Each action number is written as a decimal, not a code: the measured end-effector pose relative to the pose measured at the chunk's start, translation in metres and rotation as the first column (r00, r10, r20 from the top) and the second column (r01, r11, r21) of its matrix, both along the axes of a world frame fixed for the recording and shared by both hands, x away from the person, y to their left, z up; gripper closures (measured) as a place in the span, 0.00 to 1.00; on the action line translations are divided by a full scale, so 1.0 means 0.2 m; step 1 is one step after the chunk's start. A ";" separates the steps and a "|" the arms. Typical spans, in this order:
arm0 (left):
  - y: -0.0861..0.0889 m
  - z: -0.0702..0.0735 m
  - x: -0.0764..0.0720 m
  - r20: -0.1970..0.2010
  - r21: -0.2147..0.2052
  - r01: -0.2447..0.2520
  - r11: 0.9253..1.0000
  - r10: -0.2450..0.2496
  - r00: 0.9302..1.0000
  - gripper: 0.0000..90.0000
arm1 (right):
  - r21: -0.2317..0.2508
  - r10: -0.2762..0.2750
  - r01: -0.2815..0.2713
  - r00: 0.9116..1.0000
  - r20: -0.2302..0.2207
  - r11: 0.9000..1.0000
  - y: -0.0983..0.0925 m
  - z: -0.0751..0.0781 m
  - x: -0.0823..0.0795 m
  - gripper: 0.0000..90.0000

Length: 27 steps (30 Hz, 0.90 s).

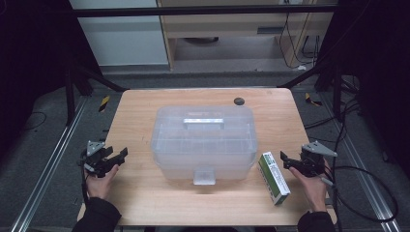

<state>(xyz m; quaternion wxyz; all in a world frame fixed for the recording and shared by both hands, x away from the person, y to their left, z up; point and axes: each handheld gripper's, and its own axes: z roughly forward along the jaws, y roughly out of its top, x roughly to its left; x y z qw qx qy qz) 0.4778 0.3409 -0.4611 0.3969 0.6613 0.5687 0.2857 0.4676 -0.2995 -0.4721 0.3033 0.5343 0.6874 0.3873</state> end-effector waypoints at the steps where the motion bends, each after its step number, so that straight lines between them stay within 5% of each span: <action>1: -0.01 0.01 0.00 0.001 0.008 0.008 1.000 -0.008 1.000 0.38 | -0.008 0.006 -0.006 1.000 -0.002 1.000 0.01 0.00 0.00 0.17; 6: -0.04 0.06 -0.01 0.012 0.051 0.046 0.998 -0.047 0.999 0.35 | -0.048 0.030 -0.029 1.000 0.009 0.998 0.04 0.02 0.00 0.19; 27: -0.07 0.29 -0.08 0.061 0.050 0.154 0.987 -0.157 0.986 0.39 | -0.046 0.037 -0.037 0.999 0.001 0.998 0.04 0.06 -0.01 0.21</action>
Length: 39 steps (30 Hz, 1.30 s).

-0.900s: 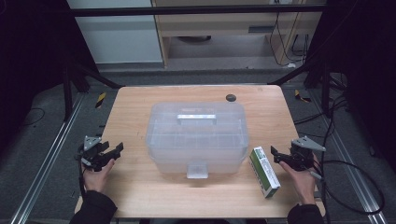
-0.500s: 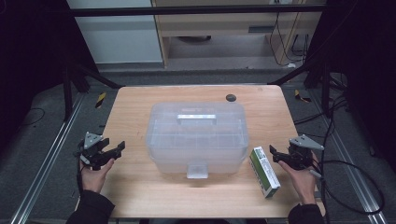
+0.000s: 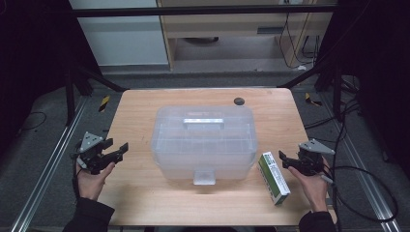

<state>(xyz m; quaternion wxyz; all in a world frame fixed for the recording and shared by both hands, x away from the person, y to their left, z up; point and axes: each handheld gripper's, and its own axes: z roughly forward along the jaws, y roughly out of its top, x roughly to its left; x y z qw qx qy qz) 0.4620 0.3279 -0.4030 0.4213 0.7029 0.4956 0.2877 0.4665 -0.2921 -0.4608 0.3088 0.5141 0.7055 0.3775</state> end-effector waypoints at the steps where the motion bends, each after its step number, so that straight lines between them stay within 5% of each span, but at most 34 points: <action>1: 0.00 0.01 0.00 0.004 0.000 0.007 1.000 -0.007 1.000 0.39 | 0.000 0.000 0.000 1.000 0.000 1.000 0.00 0.00 0.00 0.21; 16: -0.06 0.15 -0.04 0.076 0.026 0.078 0.997 -0.079 0.994 0.39 | -0.011 0.013 -0.013 1.000 -0.004 1.000 0.01 0.01 -0.01 0.21; 28: -0.10 0.20 -0.04 0.083 0.064 0.116 0.991 -0.121 0.989 0.39 | -0.003 0.003 -0.003 1.000 -0.005 1.000 -0.01 0.03 -0.02 0.21; 39: -0.18 0.34 0.01 0.075 0.158 0.177 0.971 -0.191 0.979 0.40 | -0.002 0.000 0.000 1.000 -0.017 1.000 -0.01 0.03 -0.02 0.21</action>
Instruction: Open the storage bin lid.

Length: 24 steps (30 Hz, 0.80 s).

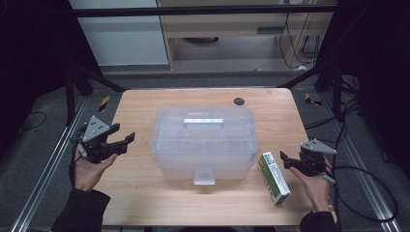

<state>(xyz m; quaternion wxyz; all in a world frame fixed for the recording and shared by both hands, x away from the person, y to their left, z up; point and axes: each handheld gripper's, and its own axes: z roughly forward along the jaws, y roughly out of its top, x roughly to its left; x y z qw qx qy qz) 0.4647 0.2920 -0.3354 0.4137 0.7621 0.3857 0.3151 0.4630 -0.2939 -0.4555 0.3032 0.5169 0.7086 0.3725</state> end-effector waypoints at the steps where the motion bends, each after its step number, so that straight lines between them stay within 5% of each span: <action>1: -0.01 0.01 0.00 -0.001 0.010 0.005 1.000 -0.005 1.000 0.40 | -0.001 0.000 0.000 1.000 -0.001 1.000 0.00 0.00 0.00 0.21; 7: -0.10 0.10 0.04 0.015 0.088 0.062 0.994 -0.064 0.998 0.41 | -0.001 0.009 -0.009 1.000 -0.010 1.000 0.00 -0.01 0.01 0.21; 14: -0.18 0.16 0.05 0.015 0.126 0.112 0.986 -0.115 0.993 0.44 | 0.021 0.013 -0.013 1.000 -0.018 1.000 0.01 -0.01 0.01 0.21; 24: -0.30 0.23 0.07 0.013 0.194 0.187 0.963 -0.193 0.981 0.46 | 0.020 0.020 -0.020 0.999 -0.029 1.000 0.02 -0.01 0.01 0.23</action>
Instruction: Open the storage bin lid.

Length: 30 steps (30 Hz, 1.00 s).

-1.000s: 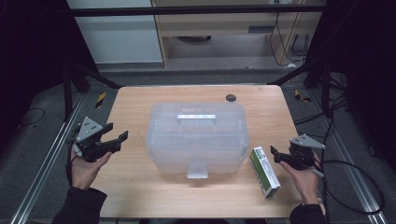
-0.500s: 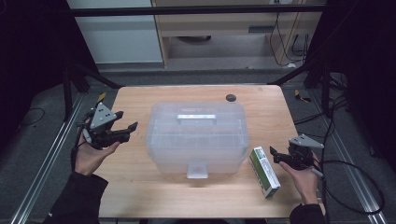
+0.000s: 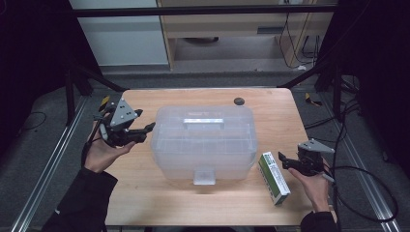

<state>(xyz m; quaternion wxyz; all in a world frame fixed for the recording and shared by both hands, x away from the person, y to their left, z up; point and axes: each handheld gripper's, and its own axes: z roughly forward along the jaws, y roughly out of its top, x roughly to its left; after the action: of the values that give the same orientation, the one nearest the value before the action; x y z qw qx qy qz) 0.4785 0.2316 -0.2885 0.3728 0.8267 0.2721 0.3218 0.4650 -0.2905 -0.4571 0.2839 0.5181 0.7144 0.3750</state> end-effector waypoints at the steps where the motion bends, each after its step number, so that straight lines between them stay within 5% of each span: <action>1: -0.01 0.01 0.00 0.002 0.004 0.004 1.000 -0.004 1.000 0.46 | -0.004 0.003 -0.003 1.000 0.003 1.000 0.00 0.00 0.00 0.23; 17: -0.16 0.05 0.03 0.011 0.049 0.096 0.994 -0.097 0.995 0.48 | -0.022 0.019 -0.019 1.000 -0.005 1.000 0.01 0.00 0.01 0.23; 30: -0.29 0.04 0.05 -0.011 0.138 0.178 0.974 -0.179 0.984 0.48 | -0.029 0.023 -0.024 1.000 -0.019 0.999 0.00 -0.01 0.02 0.23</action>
<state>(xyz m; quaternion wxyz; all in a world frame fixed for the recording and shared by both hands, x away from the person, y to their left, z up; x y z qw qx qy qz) 0.4879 0.1734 -0.2801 0.3423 0.8714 0.1734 0.3058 0.4681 -0.2897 -0.4601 0.2805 0.5087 0.7286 0.3629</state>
